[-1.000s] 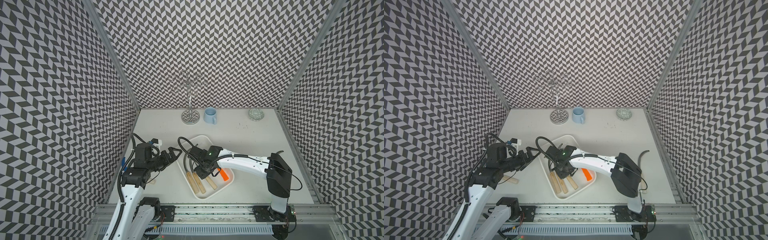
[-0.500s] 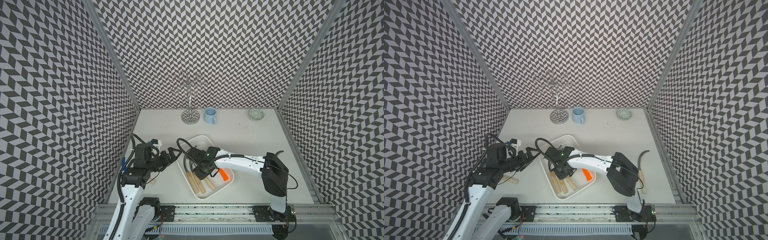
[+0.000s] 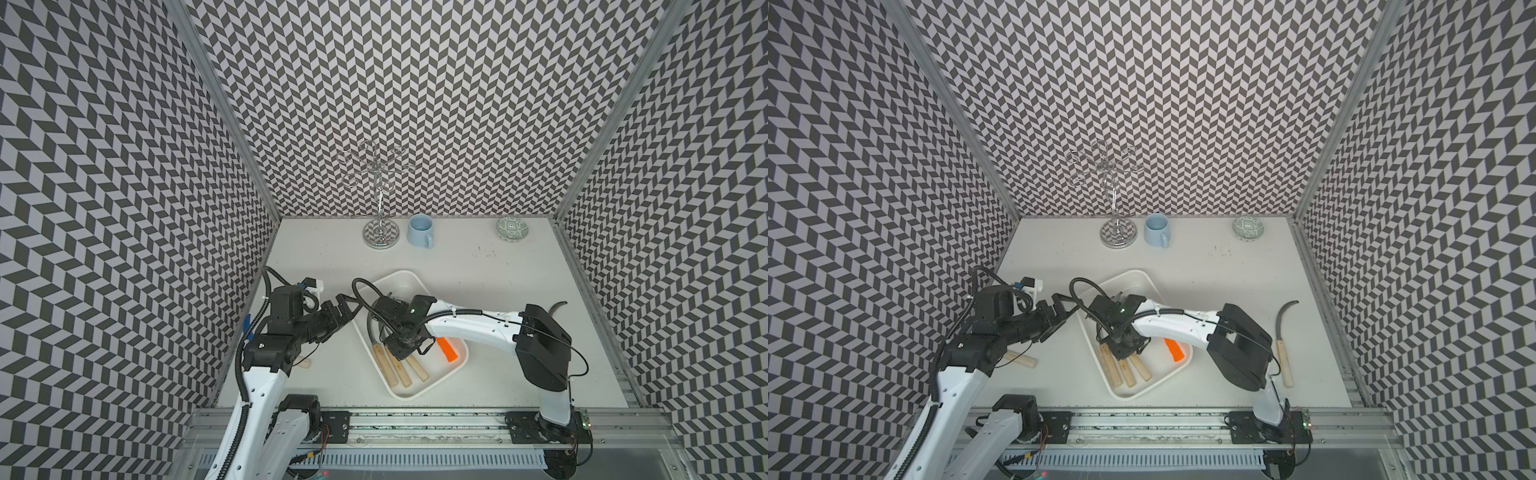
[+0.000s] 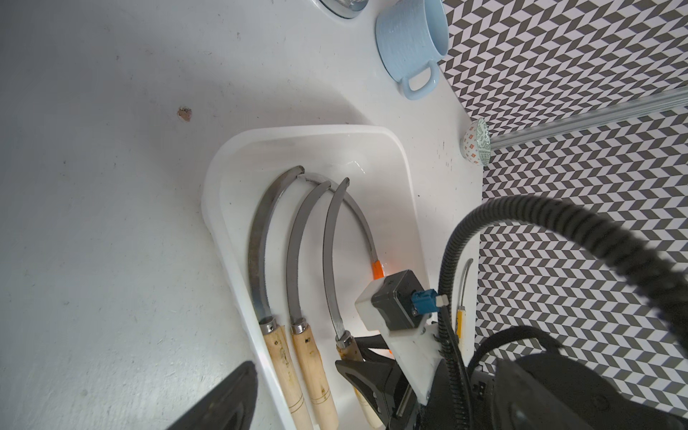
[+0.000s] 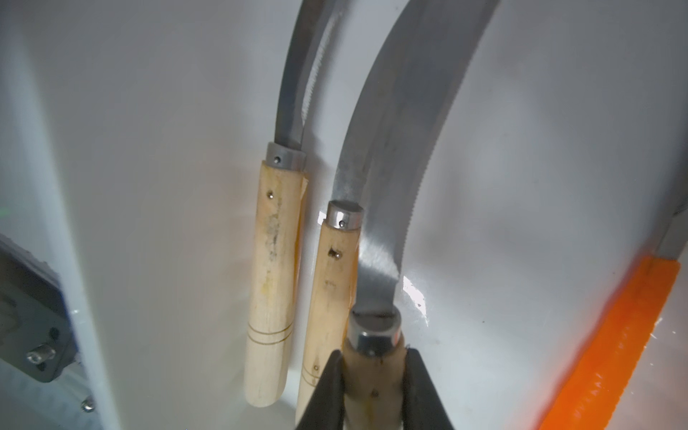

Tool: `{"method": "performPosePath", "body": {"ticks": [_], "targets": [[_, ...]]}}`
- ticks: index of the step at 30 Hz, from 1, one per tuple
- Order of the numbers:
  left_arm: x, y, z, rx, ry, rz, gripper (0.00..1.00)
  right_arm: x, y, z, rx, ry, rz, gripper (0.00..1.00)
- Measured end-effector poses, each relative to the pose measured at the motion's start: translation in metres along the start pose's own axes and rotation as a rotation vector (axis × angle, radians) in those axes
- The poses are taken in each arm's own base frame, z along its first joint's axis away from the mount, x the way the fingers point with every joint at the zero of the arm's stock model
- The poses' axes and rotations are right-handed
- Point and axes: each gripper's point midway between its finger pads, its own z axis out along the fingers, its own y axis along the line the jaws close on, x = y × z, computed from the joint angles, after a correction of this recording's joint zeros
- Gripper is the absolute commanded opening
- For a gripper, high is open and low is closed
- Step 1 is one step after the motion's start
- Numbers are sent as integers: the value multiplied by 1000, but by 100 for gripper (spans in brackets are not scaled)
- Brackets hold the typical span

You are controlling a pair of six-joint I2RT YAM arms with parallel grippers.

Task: Put small sickles into storage boxes
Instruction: Place the sickle in the storage box.

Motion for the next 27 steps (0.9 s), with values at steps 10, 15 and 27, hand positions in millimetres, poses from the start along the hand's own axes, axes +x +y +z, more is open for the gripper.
{"method": "performPosePath", "body": {"ticks": [10,15,27], "targets": [[0,1,1,-4,4,-5,100,-4,-8,9,11,3,18,20],[-1,2,2,-5,5,-11,100,-9,-13,15,14,0,33,20],[-3,2,2,-4,-3,-14,100,-9,-17,28,9,20,51,20]]}}
